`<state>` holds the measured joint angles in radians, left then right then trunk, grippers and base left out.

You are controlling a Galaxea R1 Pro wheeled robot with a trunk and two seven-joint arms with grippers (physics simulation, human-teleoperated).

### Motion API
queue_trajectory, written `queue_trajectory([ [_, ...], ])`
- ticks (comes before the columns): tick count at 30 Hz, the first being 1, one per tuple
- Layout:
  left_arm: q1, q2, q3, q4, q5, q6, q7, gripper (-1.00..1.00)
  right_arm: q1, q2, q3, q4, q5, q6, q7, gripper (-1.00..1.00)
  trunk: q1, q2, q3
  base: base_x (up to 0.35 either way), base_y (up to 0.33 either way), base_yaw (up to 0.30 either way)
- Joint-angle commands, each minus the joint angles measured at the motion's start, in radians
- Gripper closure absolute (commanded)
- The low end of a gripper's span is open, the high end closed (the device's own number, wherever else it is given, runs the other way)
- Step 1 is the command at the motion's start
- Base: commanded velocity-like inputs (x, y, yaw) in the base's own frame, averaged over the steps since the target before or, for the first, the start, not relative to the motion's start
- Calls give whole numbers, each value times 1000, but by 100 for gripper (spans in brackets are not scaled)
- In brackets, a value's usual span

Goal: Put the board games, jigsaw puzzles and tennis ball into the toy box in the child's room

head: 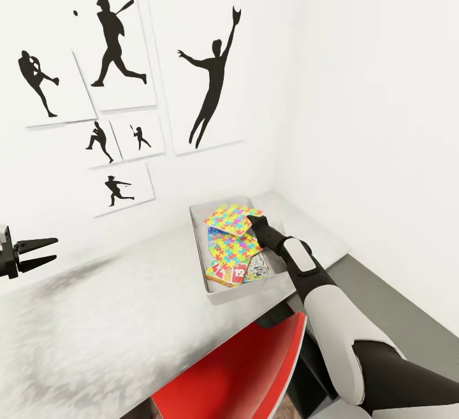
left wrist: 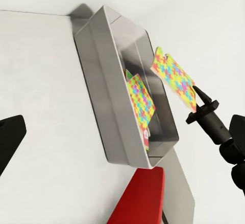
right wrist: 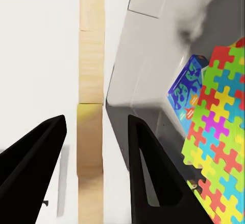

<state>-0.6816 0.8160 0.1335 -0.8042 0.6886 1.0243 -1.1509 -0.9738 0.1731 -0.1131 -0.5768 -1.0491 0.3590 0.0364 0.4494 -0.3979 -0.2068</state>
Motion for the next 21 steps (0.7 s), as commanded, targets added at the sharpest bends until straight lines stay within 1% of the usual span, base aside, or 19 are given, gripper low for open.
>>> queue_trajectory([
  [1, -1, 0, 0, 0, 0, 5, -3, -100, -1, 1, -8, 0, -2, 8, -1, -100, 1, -2, -2, 0, 0, 0],
  [4, -1, 0, 0, 0, 0, 5, -3, -100, -1, 1, -7, 0, -2, 12, -13, -100, 1, -2, -2, 0, 0, 0],
  [7, -1, -5, 0, 0, 0, 5, -3, -100, -1, 1, 8, 1, -2, 14, -20, -100, 1, -2, -2, 0, 0, 0],
  [10, -1, -8, 0, 0, 0, 5, -3, -100, -2, 1, 15, 1, -4, 17, -21, -100, 1, -2, -2, 0, 0, 0],
  [18, -1, -9, 0, 0, 0, 5, -2, -100, -2, 1, 19, 1, -4, 22, -22, -100, 1, -2, -2, 0, 0, 0],
  [21, -1, -9, 0, 0, 0, 5, -1, -100, -2, 1, 20, -8, -3, 49, -39, -100, 1, -2, -2, 0, 0, 0],
])
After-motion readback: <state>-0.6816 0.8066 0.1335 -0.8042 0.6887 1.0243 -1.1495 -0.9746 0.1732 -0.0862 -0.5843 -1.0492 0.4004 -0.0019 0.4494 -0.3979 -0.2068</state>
